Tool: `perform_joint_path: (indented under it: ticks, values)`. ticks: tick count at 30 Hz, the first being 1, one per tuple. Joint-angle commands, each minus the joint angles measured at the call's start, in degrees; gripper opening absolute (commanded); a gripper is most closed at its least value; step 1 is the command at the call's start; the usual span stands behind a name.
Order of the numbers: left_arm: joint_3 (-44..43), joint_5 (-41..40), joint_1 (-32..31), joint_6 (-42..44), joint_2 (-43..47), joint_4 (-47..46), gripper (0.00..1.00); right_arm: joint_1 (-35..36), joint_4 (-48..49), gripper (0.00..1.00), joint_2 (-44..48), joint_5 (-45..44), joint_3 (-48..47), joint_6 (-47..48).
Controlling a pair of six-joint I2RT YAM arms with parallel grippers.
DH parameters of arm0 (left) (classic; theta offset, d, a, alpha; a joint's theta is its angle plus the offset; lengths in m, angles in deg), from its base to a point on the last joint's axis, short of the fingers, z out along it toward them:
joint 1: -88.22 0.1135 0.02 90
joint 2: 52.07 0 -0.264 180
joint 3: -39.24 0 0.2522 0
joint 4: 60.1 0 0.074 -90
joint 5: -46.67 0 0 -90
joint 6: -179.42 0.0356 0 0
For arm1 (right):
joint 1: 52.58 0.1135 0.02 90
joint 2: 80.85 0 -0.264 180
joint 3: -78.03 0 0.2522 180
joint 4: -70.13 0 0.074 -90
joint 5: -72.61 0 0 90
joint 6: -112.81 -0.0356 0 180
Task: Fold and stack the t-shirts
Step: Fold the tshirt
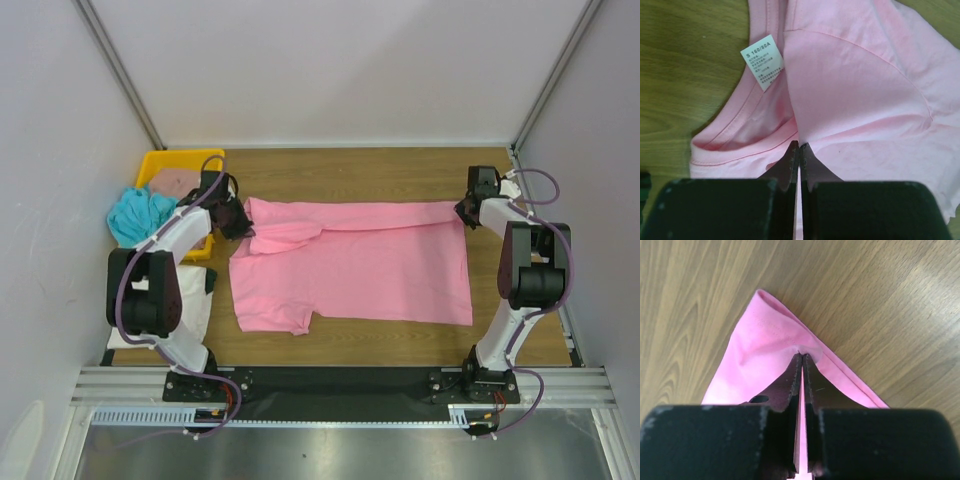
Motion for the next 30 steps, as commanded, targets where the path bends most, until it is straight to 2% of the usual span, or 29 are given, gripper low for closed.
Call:
perform_joint_path:
  ticks: [1, 3, 4, 6, 7, 9, 15, 26, 30]
  values:
    - [0.3, 0.6, 1.4, 0.3, 3.7, 2.2, 0.00, 0.5, -0.8, 0.04, 1.3, -1.6, -1.0, 2.4]
    - [0.8, 0.7, 1.4, 0.3, 3.5, 1.5, 0.00, 0.5, -0.8, 0.13, 1.8, -1.1, -0.5, 2.7]
    - [0.8, 1.2, 1.4, 0.3, 3.0, 1.3, 0.00, 0.5, -0.8, 0.31, 2.1, -0.6, -0.3, 3.2]
    - [0.8, 1.6, 1.4, 0.1, 2.4, 0.5, 0.00, 0.6, -0.8, 0.51, 3.2, 0.8, 0.3, 3.7]
    - [0.8, 1.8, 1.5, 0.0, 2.0, 0.1, 0.00, 0.6, -1.0, 0.66, 3.6, 1.4, 0.5, 3.8]
    - [0.9, 2.2, 1.4, -0.1, 1.6, -0.7, 0.00, 0.3, -1.1, 0.75, 5.4, 3.6, 1.3, 3.7]
    - [0.0, 1.7, 1.4, 0.0, 0.1, -1.6, 0.00, 0.1, 0.7, 0.78, 7.3, 7.0, 4.3, -0.2]
    - [-0.7, -1.0, 1.5, 0.2, -0.4, -1.2, 0.00, -0.3, 3.8, 0.64, 5.1, 7.2, 6.8, -7.4]
    - [-0.9, -0.9, 1.6, 0.2, -0.5, -1.3, 0.00, -0.4, 3.6, 0.54, 4.3, 5.5, 6.7, -6.8]
